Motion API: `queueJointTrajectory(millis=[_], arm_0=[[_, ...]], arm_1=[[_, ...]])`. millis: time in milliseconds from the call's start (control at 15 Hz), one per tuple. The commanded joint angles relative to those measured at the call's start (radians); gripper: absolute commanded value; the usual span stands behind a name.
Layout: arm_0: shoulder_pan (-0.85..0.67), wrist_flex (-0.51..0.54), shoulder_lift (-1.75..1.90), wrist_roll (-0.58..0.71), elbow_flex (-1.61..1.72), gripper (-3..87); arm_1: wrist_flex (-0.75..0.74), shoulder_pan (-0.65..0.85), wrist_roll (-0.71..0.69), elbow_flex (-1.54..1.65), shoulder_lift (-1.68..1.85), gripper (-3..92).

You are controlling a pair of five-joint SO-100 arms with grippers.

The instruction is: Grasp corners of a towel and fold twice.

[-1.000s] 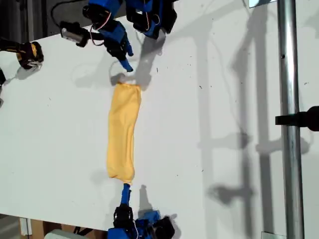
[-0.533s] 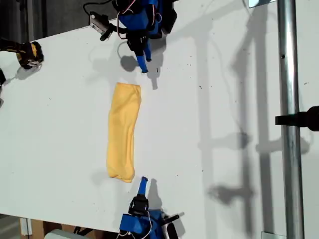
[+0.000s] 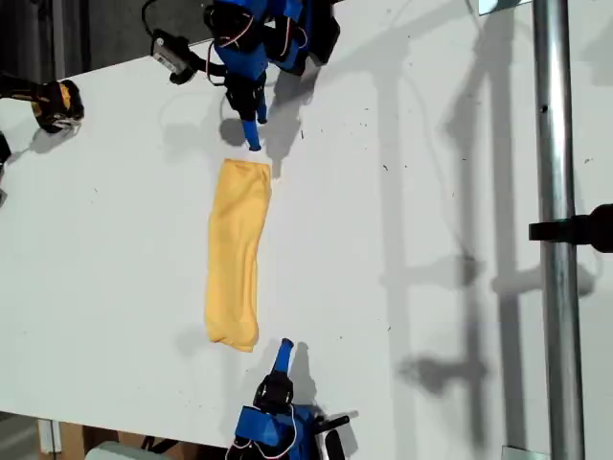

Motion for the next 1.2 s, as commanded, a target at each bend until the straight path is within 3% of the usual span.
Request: queueJointTrajectory(millis=[0,133,533,933,1133], arm_0=[[0.012,-0.025,0.006,-0.012,-0.008,-1.3],[0.028,-0.023,0.006,-0.021,-0.009,-1.3],[0.037,-0.015,0.006,-0.041,-0.003,-1.3],[0.044,-0.005,0.006,-0.067,0.005,-1.3],[0.051,-0.002,0.006,-0.075,0.008,-1.3]], arm_1=[[-0.161,0.046,-0.064,-0.202,-0.462,33.3],[-0.241,0.094,-0.107,-0.287,-0.650,34.0],[-0.301,0.198,-0.109,-0.434,-0.991,35.6],[-0.319,0.137,-0.103,-0.799,-1.466,38.0],[-0.285,0.106,-0.112,-0.930,-1.566,31.2]])
